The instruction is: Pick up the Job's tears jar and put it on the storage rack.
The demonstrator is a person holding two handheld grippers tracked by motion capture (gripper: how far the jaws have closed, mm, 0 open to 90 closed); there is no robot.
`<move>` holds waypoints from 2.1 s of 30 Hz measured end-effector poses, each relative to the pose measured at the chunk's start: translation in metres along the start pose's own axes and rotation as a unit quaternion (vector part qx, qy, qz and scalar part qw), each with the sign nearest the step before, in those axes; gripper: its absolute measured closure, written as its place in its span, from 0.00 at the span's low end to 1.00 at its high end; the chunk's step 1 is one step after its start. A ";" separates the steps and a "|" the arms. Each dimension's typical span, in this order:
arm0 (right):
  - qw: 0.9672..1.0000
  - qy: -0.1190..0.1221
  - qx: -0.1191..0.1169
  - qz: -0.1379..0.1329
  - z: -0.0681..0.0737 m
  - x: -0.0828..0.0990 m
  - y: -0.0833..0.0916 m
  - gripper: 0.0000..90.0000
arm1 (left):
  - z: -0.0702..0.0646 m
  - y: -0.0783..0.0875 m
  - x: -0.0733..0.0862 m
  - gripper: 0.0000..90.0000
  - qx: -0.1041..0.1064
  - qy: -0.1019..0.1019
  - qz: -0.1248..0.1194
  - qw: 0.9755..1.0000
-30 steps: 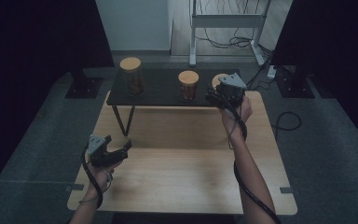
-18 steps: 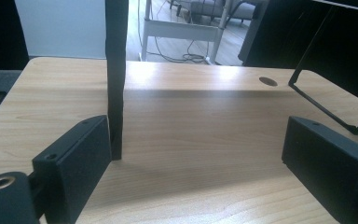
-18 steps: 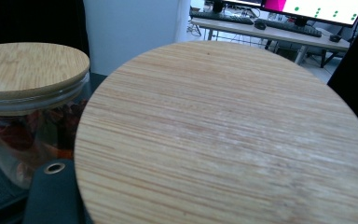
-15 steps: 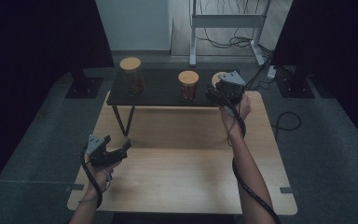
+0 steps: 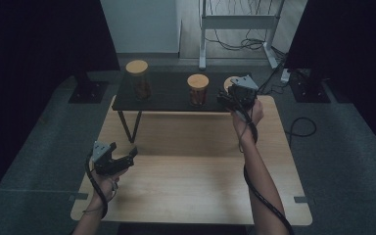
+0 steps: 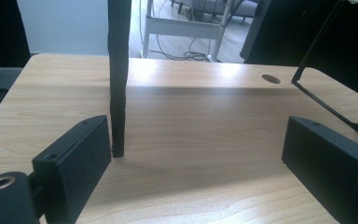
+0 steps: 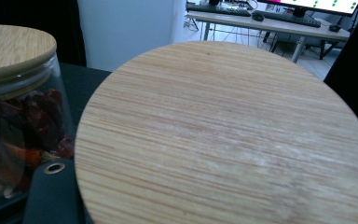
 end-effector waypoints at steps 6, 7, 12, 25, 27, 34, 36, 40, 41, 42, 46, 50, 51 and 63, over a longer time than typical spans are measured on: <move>1.000 -0.003 -0.001 -0.001 -0.001 0.002 -0.004 0.28 | 0.001 -0.001 0.001 0.09 -0.002 0.001 0.002 1.000; 1.000 -0.003 0.000 -0.001 -0.002 0.002 -0.004 0.28 | 0.001 -0.001 0.001 0.09 -0.002 0.000 0.002 1.000; 1.000 -0.006 -0.002 -0.002 -0.003 0.002 -0.007 0.28 | 0.000 -0.002 0.002 0.09 -0.002 0.000 0.004 1.000; 1.000 -0.015 -0.002 0.005 -0.007 0.002 -0.015 0.27 | 0.000 -0.001 0.001 0.09 0.000 0.001 0.003 1.000; 1.000 -0.017 -0.002 0.006 -0.008 0.002 -0.015 0.27 | 0.000 -0.001 0.001 0.08 0.000 0.001 0.003 1.000; 1.000 -0.020 -0.003 0.007 -0.010 0.003 -0.015 0.26 | 0.000 -0.001 0.001 0.08 0.000 0.002 0.002 1.000; 1.000 -0.019 -0.002 0.007 -0.009 0.003 -0.015 0.26 | 0.000 -0.001 0.001 0.08 0.000 0.002 0.001 1.000; 1.000 -0.019 -0.002 0.008 -0.009 0.003 -0.015 0.26 | 0.000 0.000 0.001 0.08 0.001 0.002 0.001 1.000; 1.000 -0.019 -0.002 0.008 -0.009 0.003 -0.015 0.26 | 0.000 0.000 0.001 0.09 0.001 0.002 0.001 1.000; 1.000 -0.019 -0.001 0.008 -0.009 0.003 -0.015 0.26 | 0.000 0.000 0.001 0.09 0.001 0.002 0.001 1.000; 1.000 -0.018 0.000 0.008 -0.009 0.003 -0.015 0.26 | 0.000 0.000 0.000 0.09 0.001 0.002 0.001 1.000; 1.000 -0.017 0.000 0.009 -0.009 0.002 -0.016 0.26 | 0.001 0.000 0.000 0.09 0.001 0.003 0.000 1.000; 1.000 -0.017 0.000 0.009 -0.009 0.002 -0.016 0.26 | 0.001 0.000 0.000 0.09 0.001 0.004 0.000 1.000; 1.000 -0.014 -0.002 0.007 -0.006 0.000 -0.015 0.16 | 0.003 0.004 -0.002 0.08 0.000 0.007 -0.006 1.000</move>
Point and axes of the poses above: each handheld gripper's, and its own axes: y roughly backward along the jaws, x roughly out of its underside, z roughly to its left, the point moved 10 cm from there along -y, roughly forward along the jaws, and after that the axes turned 9 degrees about -x, right-handed, at the moved point
